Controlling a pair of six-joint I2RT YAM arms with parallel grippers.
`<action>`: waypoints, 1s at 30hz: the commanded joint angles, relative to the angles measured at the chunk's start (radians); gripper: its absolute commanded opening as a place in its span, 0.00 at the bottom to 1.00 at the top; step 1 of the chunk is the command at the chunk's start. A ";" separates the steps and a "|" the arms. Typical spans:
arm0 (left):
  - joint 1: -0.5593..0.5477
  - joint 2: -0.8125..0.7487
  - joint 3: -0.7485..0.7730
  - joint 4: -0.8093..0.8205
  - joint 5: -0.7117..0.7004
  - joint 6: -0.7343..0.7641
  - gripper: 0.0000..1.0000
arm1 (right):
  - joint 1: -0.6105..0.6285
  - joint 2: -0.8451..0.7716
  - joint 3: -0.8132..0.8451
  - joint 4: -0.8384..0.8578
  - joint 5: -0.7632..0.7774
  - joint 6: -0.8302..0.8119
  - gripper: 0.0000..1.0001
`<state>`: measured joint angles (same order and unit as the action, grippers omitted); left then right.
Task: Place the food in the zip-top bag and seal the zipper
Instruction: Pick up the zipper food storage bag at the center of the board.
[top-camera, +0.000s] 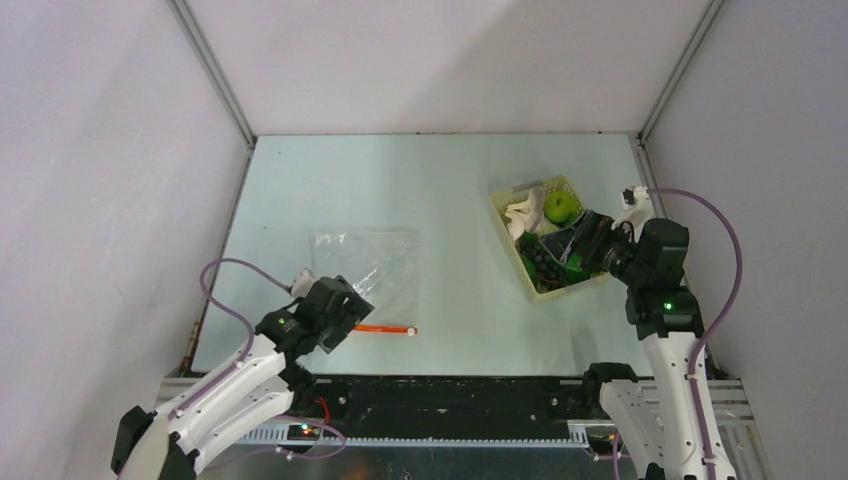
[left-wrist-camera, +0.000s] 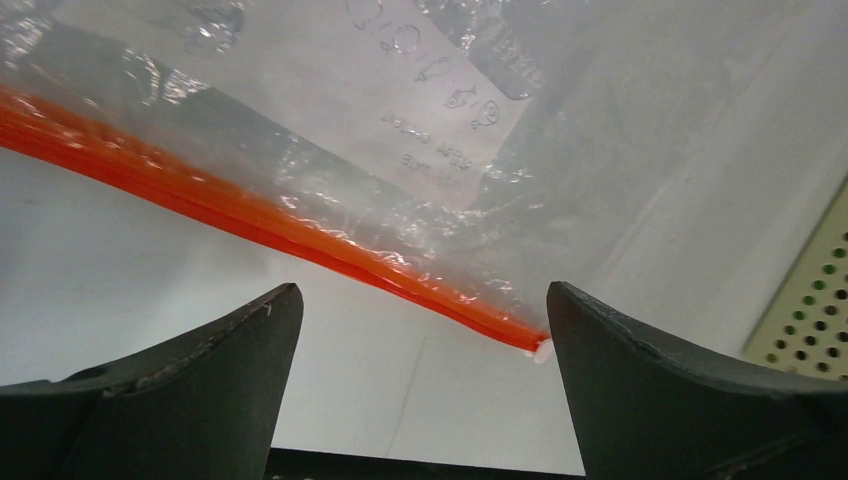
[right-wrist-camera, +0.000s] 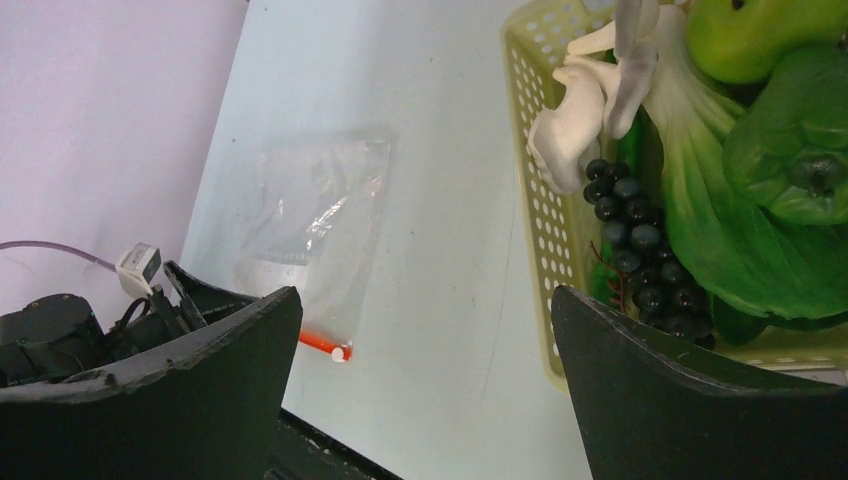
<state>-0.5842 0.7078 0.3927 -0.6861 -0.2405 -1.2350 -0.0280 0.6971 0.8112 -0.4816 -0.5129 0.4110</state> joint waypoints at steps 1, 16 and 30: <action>-0.048 -0.016 -0.002 0.141 -0.061 -0.242 0.98 | 0.014 -0.030 -0.001 -0.012 0.005 -0.030 1.00; -0.055 0.057 0.007 -0.027 -0.222 -0.493 0.78 | 0.015 -0.117 -0.009 -0.093 0.168 -0.068 1.00; -0.050 0.214 -0.009 0.040 -0.231 -0.527 0.53 | 0.014 -0.138 -0.015 -0.132 0.259 -0.067 1.00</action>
<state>-0.6353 0.8818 0.3779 -0.6670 -0.4263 -1.7294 -0.0158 0.5697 0.7986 -0.6189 -0.2905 0.3607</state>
